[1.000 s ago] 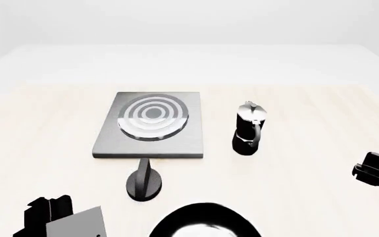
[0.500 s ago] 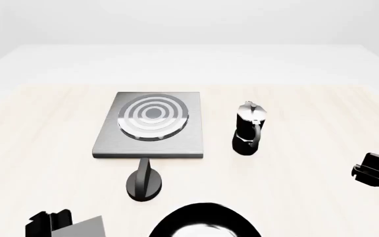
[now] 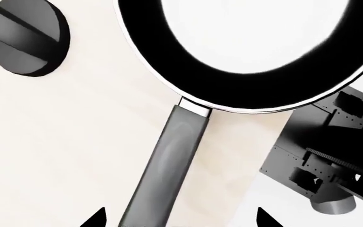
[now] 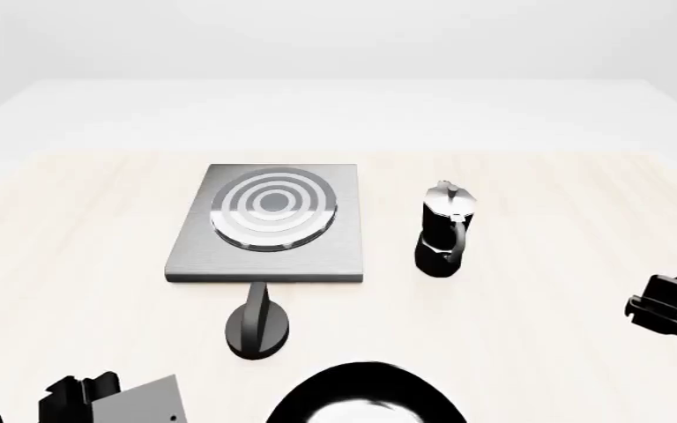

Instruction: Turn on the stove and put the frying pan on it.

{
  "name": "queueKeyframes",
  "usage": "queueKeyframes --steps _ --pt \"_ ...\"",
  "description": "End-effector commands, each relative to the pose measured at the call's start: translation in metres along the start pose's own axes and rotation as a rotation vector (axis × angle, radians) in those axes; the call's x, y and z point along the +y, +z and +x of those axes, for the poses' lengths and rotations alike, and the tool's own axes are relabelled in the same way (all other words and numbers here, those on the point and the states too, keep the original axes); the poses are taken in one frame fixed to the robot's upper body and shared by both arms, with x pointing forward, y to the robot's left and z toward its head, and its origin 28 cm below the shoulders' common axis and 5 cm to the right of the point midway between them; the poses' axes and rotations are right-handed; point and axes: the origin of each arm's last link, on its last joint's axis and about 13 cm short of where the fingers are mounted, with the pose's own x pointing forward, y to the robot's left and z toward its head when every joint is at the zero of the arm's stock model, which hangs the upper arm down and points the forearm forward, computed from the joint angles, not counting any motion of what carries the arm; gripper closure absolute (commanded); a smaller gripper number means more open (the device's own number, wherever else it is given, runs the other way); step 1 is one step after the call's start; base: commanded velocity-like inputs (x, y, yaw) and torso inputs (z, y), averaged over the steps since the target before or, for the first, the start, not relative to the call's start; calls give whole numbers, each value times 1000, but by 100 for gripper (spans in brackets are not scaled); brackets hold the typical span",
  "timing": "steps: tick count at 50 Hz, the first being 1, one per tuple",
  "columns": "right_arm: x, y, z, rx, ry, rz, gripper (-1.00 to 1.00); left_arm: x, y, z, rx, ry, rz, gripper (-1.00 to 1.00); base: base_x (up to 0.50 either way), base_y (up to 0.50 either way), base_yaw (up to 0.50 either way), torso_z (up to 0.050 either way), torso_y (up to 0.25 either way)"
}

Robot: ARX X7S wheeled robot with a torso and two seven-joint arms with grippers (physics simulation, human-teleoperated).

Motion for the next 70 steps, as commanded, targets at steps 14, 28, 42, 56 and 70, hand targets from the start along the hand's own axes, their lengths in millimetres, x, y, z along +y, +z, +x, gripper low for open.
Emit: queueKeyframes --steps 14,28,42,56,70 --pt "1 -2 0 2 2 -5 -100 10 0 11 12 26 -10 -100 0 0 0 0 0" --pt "1 0 0 -4 2 -5 -100 21 -1 39 10 -26 -12 -100 0 0 0 0 0" --pt "1 0 0 -5 2 -5 -100 30 -7 63 38 -63 -34 -100 0 0 0 0 0" --pt "1 3 -2 -21 -1 -4 -100 36 -11 94 47 -140 -39 -100 0 0 0 0 0" --pt "1 6 -3 -31 0 1 -100 37 -14 105 44 -143 -43 100 0 0 0 0 0"
